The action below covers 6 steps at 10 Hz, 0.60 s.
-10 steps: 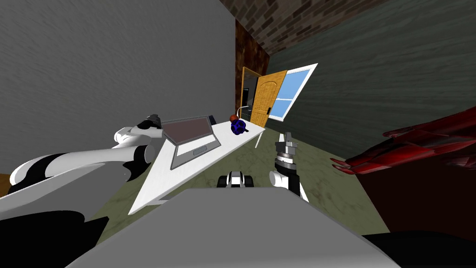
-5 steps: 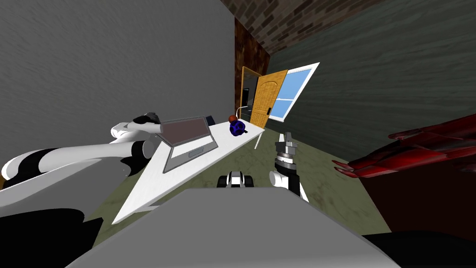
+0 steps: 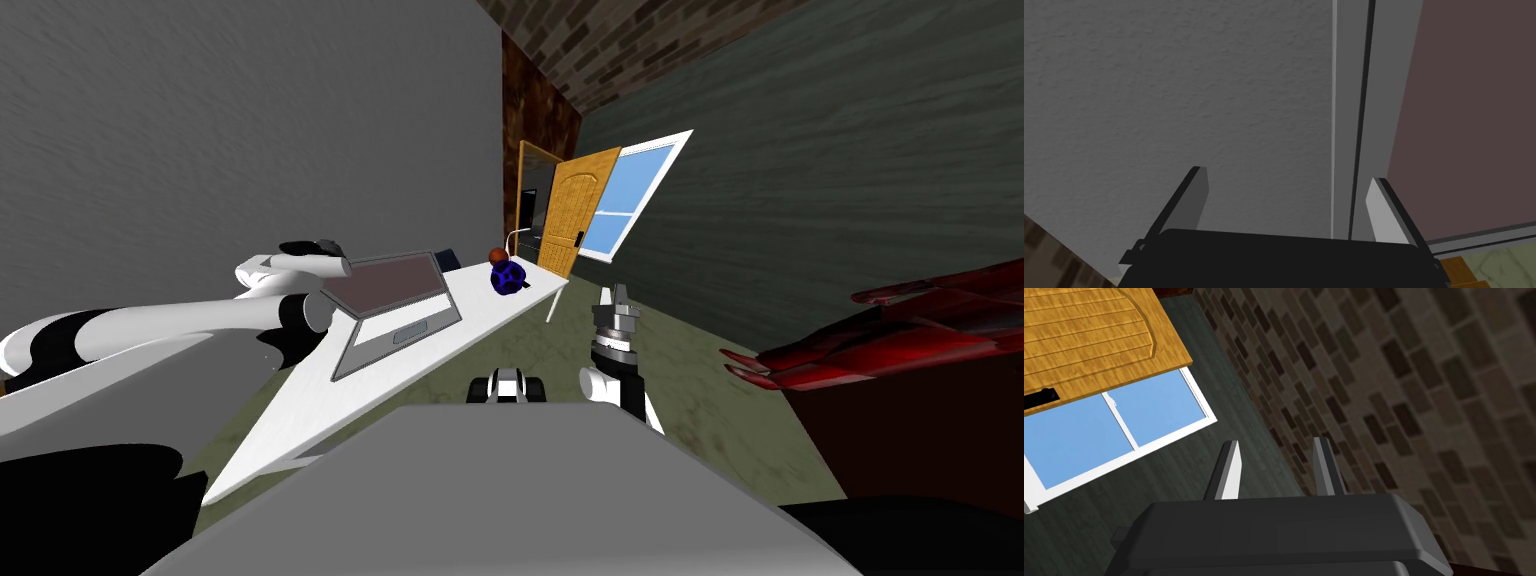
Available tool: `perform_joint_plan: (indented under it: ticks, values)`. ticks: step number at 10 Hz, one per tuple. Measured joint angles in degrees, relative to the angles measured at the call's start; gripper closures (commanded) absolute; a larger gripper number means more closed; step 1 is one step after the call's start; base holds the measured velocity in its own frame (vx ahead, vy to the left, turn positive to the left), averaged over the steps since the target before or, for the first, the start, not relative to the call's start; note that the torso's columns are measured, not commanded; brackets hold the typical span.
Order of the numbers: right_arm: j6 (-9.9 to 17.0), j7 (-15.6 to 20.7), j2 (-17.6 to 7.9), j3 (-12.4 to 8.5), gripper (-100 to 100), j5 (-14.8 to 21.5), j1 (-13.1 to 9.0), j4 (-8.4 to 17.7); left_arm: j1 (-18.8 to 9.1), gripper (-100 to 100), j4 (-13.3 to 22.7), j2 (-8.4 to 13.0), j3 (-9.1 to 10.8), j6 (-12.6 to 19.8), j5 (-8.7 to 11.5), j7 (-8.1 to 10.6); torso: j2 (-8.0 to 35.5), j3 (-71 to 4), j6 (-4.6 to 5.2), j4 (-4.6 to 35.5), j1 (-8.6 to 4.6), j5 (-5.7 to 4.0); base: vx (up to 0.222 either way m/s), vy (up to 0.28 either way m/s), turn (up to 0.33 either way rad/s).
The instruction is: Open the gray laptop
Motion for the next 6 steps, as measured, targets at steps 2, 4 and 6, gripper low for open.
perform_joint_plan:
  ticks: [2,4,6]
  values:
    - [0.0,0.0,0.0,0.0,0,0.0,0.0,0.0,-1.1,-100,-0.4,-0.2,0.28,3.4,1.3,0.47,0.0,0.0,0.0,0.0,-0.09,-0.03,0.069,-0.096,0.021]
    - [0.0,0.0,0.0,0.0,0,0.0,0.0,0.0,-0.7,-100,-3.3,-0.8,0.77,7.9,2.9,1.19,0.0,0.0,0.0,0.0,-0.05,-0.01,0.057,-0.077,0.012]
    - [0.0,0.0,0.0,0.0,0,0.0,0.0,0.0,-3.3,-100,-1.4,-0.3,0.25,7.7,3.6,0.55,0.1,0.1,-0.01,0.0,0.15,0.03,0.009,-0.006,-0.003]
